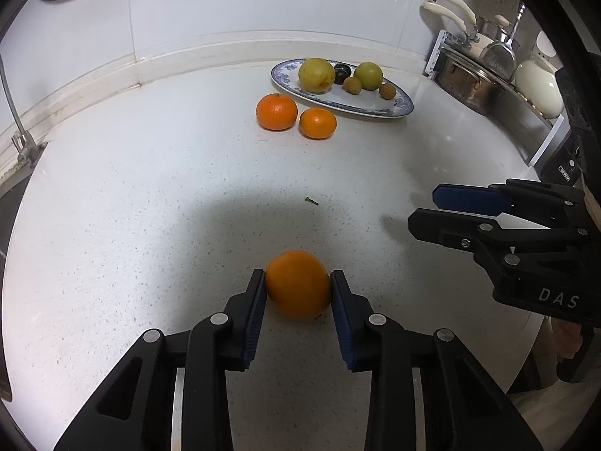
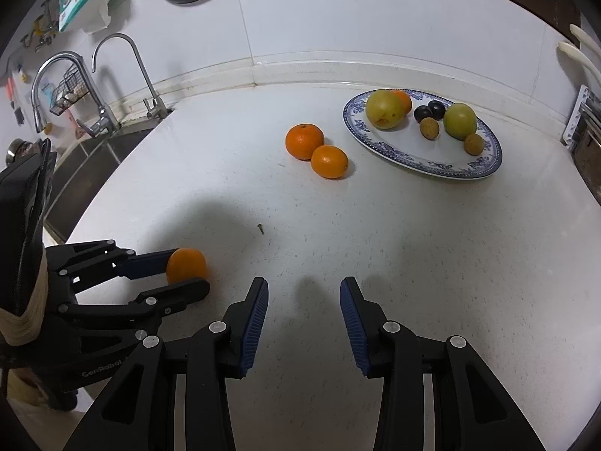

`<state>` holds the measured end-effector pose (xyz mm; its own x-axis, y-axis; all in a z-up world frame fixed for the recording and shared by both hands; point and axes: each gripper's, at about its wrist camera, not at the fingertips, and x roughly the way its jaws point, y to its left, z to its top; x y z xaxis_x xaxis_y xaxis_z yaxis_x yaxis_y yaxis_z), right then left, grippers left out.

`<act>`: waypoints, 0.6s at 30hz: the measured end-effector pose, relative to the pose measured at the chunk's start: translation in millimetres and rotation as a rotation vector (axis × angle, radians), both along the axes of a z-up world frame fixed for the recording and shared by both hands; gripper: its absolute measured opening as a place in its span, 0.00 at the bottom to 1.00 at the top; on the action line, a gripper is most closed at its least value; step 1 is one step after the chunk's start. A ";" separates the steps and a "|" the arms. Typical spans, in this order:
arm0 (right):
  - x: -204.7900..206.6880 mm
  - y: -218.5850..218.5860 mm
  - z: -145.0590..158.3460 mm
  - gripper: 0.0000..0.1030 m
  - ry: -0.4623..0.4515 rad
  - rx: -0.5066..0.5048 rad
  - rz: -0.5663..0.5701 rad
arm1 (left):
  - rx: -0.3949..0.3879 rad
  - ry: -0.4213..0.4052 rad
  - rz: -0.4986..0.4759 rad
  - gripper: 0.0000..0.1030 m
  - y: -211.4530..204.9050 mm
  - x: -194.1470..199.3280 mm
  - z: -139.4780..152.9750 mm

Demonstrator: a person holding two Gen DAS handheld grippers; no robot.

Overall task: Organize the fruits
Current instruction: 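Lower the left tool onto a loose orange and close on it, then grasp another orange with the right tool while the left tool holds its orange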

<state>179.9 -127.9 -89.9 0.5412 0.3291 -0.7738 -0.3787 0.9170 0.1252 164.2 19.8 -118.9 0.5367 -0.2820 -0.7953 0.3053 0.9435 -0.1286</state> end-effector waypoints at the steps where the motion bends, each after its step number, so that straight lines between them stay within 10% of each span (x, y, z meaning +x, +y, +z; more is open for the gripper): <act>1: 1.1 0.5 -0.2 0.40 0.002 0.002 0.003 | -0.003 -0.001 -0.001 0.32 0.3 0.4 1.0; 18: 44.9 13.6 14.2 0.40 -0.094 -0.005 0.056 | 0.014 -0.107 0.037 0.32 10.4 37.9 34.7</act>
<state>224.8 -114.3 -75.7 0.5921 0.3568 -0.7226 -0.4391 0.8947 0.0819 202.0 30.2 -84.2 0.6287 -0.2495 -0.7365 0.2813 0.9560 -0.0837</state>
